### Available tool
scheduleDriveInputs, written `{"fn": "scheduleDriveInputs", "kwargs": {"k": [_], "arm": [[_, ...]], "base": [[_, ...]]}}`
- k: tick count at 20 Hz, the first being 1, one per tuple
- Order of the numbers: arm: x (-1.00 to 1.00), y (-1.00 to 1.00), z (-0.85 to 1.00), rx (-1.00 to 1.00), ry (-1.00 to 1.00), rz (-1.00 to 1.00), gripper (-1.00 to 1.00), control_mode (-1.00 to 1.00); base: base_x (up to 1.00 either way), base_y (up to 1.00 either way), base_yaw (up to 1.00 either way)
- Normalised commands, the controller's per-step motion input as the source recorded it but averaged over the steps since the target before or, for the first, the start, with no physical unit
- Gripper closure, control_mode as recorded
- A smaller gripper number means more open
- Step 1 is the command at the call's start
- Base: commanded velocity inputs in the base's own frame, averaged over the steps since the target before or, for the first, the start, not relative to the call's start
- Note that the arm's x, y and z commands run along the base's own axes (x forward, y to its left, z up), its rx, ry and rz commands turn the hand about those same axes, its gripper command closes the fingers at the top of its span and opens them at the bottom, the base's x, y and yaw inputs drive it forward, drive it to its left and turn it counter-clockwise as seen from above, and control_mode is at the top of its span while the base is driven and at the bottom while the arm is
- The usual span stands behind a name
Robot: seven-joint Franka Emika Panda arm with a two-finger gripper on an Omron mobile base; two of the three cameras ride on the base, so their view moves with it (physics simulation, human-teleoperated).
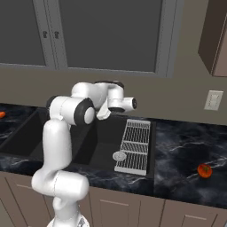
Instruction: Turn on the sink faucet. Then move the tomato from the counter to the sink. Turn off the sink. Move the vegetable from the sink to the pot next to the stove. Finally move the pot to the front right burner.
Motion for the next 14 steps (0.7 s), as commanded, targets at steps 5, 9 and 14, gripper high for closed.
{"fn": "scheduleDriveInputs", "kwargs": {"k": [5,9,14], "arm": [[0.41,0.01,-0.18,0.01,-0.01,0.08,-1.00,-1.00],[0.39,0.00,-0.23,0.00,0.00,0.04,-1.00,-1.00],[0.40,0.00,-0.25,0.00,0.00,0.03,-1.00,-1.00]], "base": [[0.00,0.00,0.00],[0.00,0.00,0.00],[0.00,0.00,0.00]]}}
